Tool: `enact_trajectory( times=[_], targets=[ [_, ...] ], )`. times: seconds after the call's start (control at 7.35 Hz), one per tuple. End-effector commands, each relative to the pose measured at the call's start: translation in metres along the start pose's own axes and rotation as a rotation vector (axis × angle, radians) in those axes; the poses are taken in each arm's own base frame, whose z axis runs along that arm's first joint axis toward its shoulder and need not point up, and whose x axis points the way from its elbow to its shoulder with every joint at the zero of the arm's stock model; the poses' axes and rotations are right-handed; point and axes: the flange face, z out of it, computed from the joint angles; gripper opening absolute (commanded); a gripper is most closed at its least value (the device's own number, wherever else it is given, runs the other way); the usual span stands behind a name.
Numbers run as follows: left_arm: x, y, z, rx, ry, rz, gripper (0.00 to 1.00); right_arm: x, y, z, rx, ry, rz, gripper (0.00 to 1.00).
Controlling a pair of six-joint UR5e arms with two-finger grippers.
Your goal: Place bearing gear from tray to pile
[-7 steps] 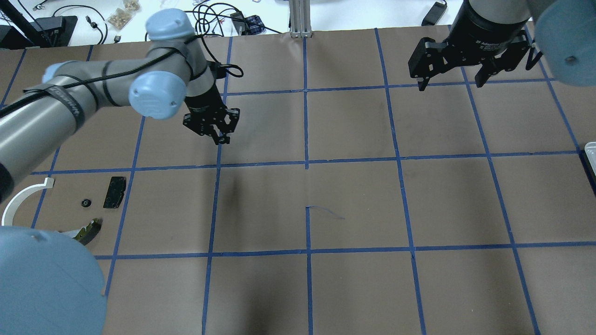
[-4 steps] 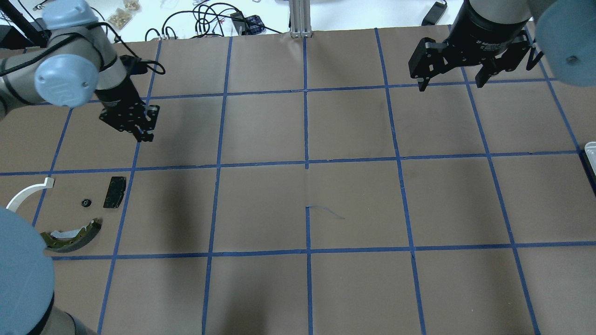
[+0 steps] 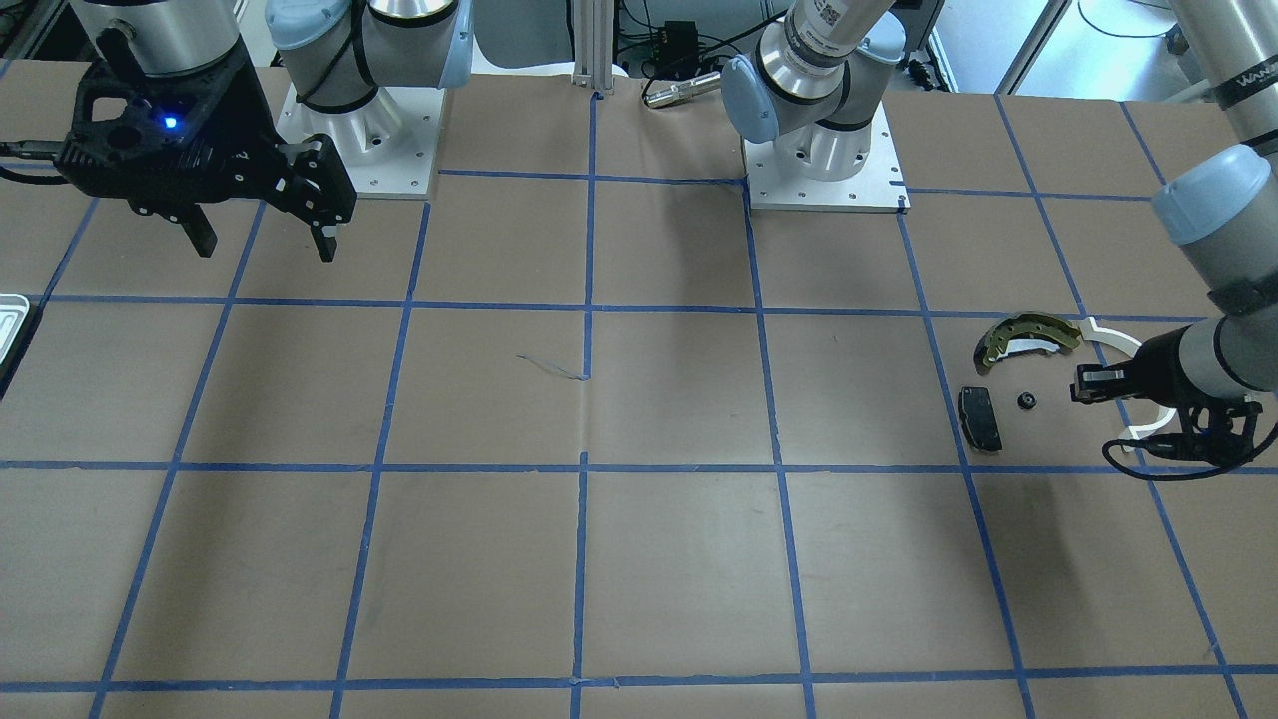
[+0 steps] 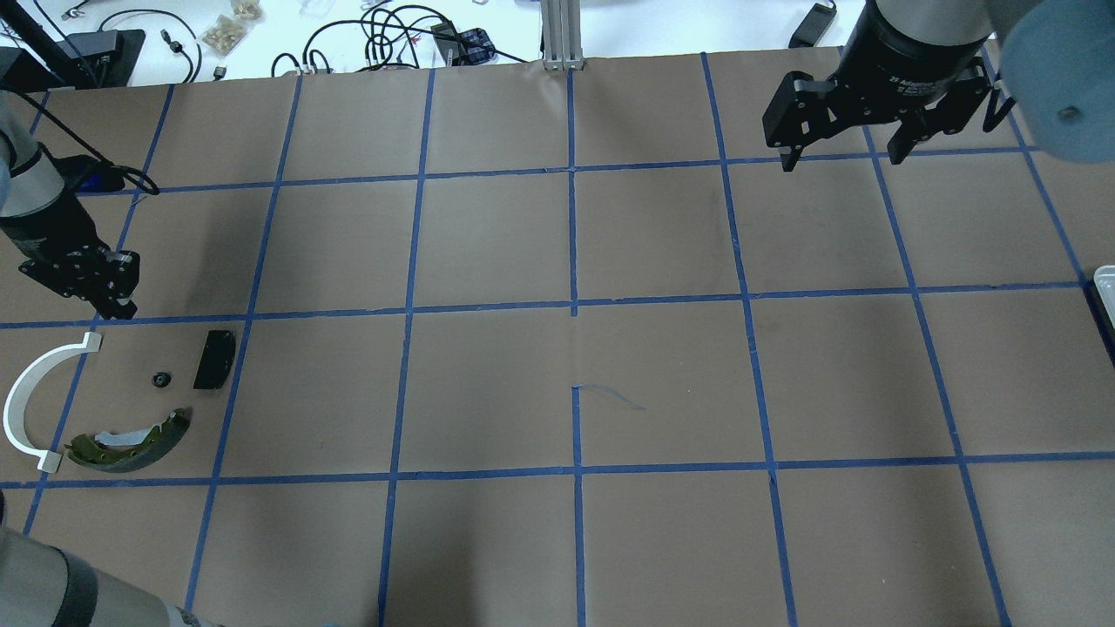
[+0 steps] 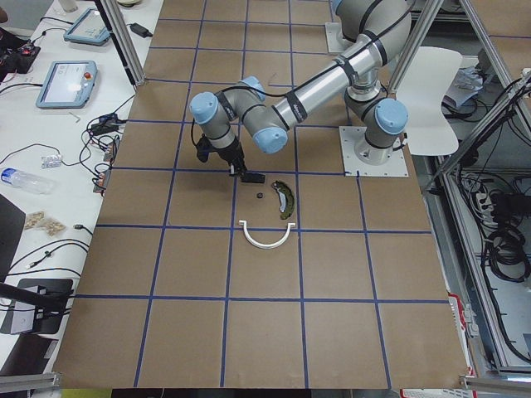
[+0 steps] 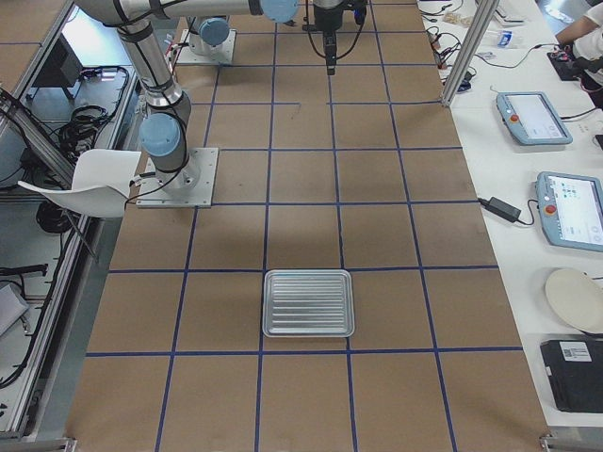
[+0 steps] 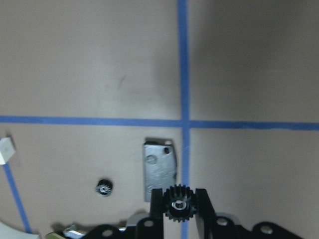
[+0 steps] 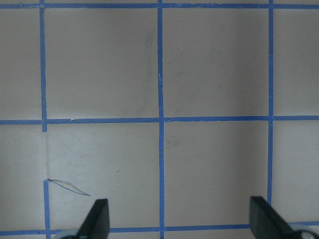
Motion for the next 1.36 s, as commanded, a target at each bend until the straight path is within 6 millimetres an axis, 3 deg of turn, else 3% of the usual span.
enact_trajectory(
  times=[0.0,0.27,0.41,1.23],
  targets=[
    [-0.020,0.003,0.025,-0.001,0.013,0.065,0.00,0.001,0.000,0.000,0.003,0.001,0.004,1.00],
    [-0.040,0.005,0.054,0.010,0.020,0.094,0.00,0.001,-0.001,0.000,0.004,0.000,0.007,1.00],
    [-0.040,0.007,0.072,0.014,0.048,0.094,0.00,0.001,-0.001,0.001,0.003,0.000,0.007,1.00],
    [-0.037,0.000,0.102,0.001,0.079,0.104,0.00,0.002,-0.002,0.000,0.006,0.000,0.012,1.00]
  ],
)
